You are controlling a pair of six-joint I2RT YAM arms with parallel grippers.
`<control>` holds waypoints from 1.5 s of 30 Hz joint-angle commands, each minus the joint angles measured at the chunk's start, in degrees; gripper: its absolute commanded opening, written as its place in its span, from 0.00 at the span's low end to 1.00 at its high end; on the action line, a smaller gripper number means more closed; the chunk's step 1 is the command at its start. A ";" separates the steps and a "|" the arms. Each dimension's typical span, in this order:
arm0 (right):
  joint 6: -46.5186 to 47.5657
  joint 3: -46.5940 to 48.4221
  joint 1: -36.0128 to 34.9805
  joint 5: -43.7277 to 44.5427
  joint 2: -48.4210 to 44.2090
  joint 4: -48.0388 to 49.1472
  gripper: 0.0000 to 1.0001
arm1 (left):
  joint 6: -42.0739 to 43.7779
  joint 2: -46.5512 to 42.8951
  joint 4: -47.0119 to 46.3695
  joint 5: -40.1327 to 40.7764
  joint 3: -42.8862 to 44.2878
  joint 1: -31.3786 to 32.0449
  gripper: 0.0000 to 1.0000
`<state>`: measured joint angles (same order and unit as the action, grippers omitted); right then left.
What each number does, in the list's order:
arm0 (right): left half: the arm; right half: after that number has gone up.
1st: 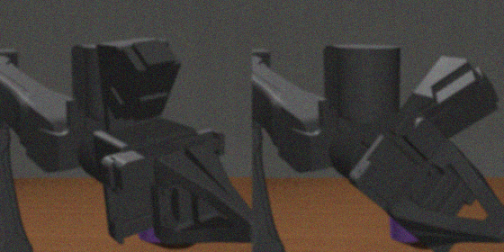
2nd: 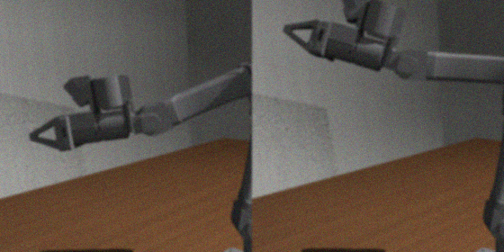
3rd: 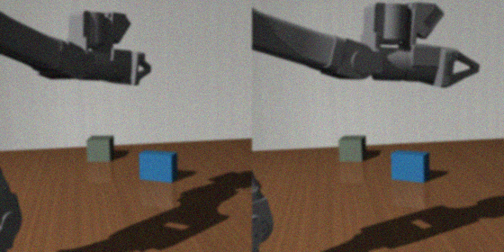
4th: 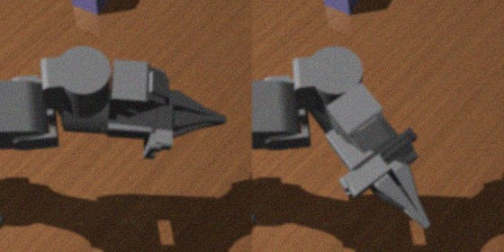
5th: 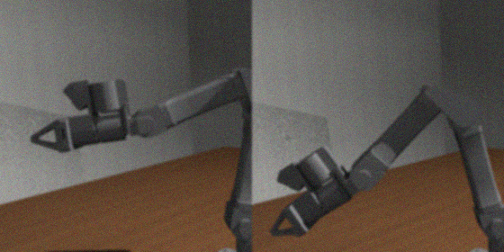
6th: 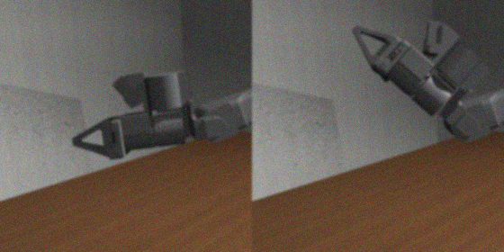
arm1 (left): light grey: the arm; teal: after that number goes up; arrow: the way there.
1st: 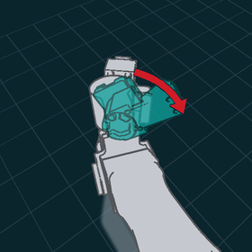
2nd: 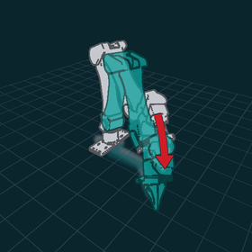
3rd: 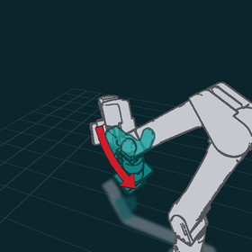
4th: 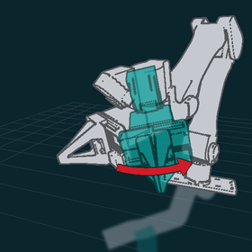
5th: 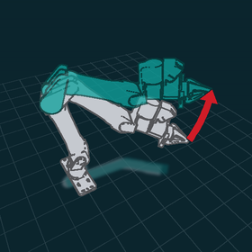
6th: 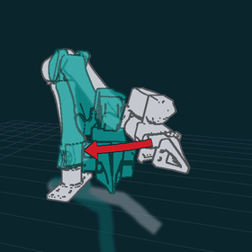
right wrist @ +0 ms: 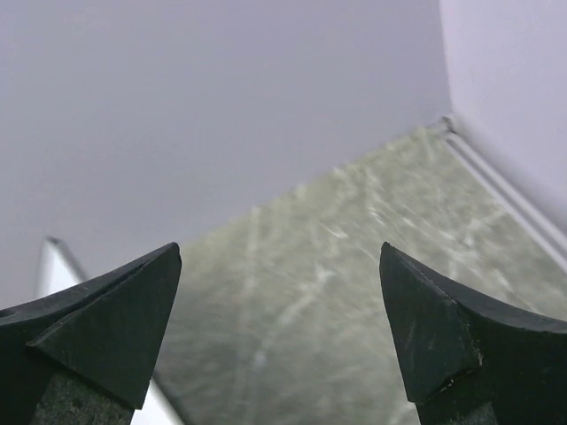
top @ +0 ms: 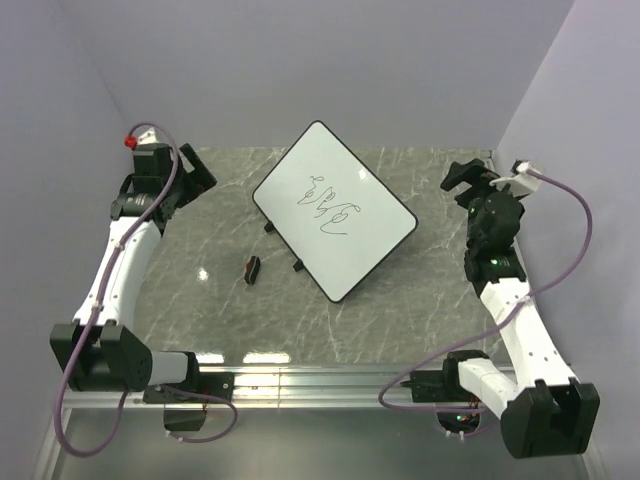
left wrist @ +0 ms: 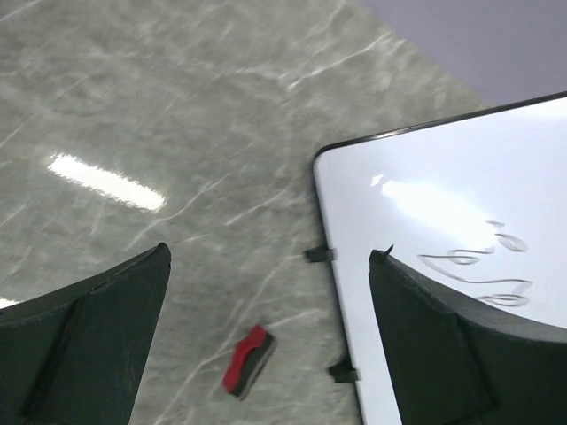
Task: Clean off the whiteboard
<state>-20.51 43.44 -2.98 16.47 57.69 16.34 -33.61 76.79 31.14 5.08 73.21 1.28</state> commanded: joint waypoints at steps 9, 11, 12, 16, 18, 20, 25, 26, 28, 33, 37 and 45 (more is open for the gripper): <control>-25.07 5.60 1.13 -15.24 -2.49 -20.19 1.00 | -5.60 -10.35 -1.18 -13.37 -12.48 -0.84 1.00; -29.47 3.07 1.66 -20.73 -3.37 -17.76 1.00 | -4.89 -10.26 1.63 -10.37 -13.18 -0.49 0.99; -30.63 0.36 1.67 -23.91 -3.29 -16.44 1.00 | -4.46 -10.52 2.00 -8.62 -14.31 -0.05 1.00; -32.50 0.49 1.58 -29.91 -0.13 -17.62 1.00 | -4.54 -10.62 0.95 -5.18 -18.26 3.55 0.99; -29.86 2.25 1.58 -30.18 0.75 -21.42 1.00 | -4.89 -9.56 1.03 -1.67 -19.33 6.44 0.99; -27.48 3.58 1.31 -28.87 -0.03 -25.21 1.00 | -5.07 -7.72 0.95 1.59 -20.56 7.86 0.98; -26.51 1.48 0.35 -28.42 -4.16 -28.19 0.99 | -5.77 -3.50 -1.78 1.69 -24.16 8.39 0.97; -26.42 1.30 0.17 -28.77 -4.51 -28.73 0.99 | -5.86 -2.71 -1.95 1.51 -24.43 8.39 0.97; -25.90 0.68 0.17 -29.12 -6.01 -30.56 0.98 | -5.77 -0.78 -3.00 1.07 -25.04 8.48 0.94; -23.44 0.59 -0.27 -27.99 -8.73 -34.52 0.97 | -5.94 2.39 -5.12 -1.56 -25.31 9.18 0.79; -21.41 1.73 -0.27 -26.67 -9.00 -36.11 0.97 | -6.74 5.46 -4.24 -0.51 -23.64 11.81 0.64; -19.04 1.39 -0.44 -24.38 -9.26 -36.91 0.97 | -8.58 9.95 -2.75 -0.43 -20.04 17.70 0.54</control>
<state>-41.69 43.77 -3.03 -9.43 49.54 -20.51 -40.45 85.71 28.58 4.45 50.37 17.04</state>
